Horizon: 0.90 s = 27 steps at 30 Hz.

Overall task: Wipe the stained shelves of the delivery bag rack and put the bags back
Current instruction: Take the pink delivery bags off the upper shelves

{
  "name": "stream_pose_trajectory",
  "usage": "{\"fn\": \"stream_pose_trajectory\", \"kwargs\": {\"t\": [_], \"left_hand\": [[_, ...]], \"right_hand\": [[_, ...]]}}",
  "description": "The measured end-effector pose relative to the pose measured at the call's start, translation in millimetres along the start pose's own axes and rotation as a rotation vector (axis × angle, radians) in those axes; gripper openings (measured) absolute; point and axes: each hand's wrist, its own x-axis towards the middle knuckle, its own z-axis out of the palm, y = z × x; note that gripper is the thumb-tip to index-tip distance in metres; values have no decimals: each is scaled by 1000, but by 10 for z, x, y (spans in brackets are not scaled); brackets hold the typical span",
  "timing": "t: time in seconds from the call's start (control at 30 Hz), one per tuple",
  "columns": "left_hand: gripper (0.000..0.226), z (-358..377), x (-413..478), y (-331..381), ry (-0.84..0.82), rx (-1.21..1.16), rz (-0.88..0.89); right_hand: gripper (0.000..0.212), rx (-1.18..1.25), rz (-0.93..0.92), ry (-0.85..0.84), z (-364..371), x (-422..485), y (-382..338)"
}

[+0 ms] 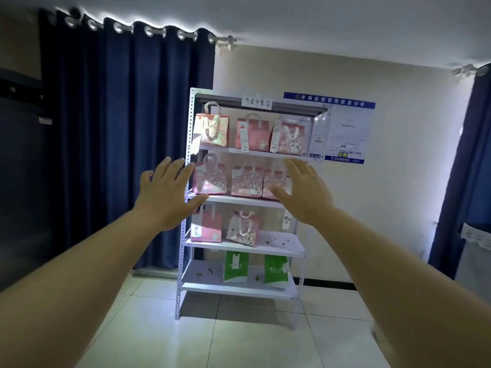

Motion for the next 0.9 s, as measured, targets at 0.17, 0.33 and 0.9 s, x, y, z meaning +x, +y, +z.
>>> {"fn": "stream_pose_trajectory", "kwargs": {"t": [0.17, 0.33, 0.9], "left_hand": [[78, 332, 250, -364, -17, 42, -45], [76, 755, 741, -851, -6, 55, -63], [72, 2576, 2773, -2103, -17, -83, -87]], "right_hand": [[69, 103, 118, -38, 518, 374, -9], [72, 195, 215, -58, 1153, 953, -27], [61, 202, 194, -12, 3222, 2962, 286]]}}
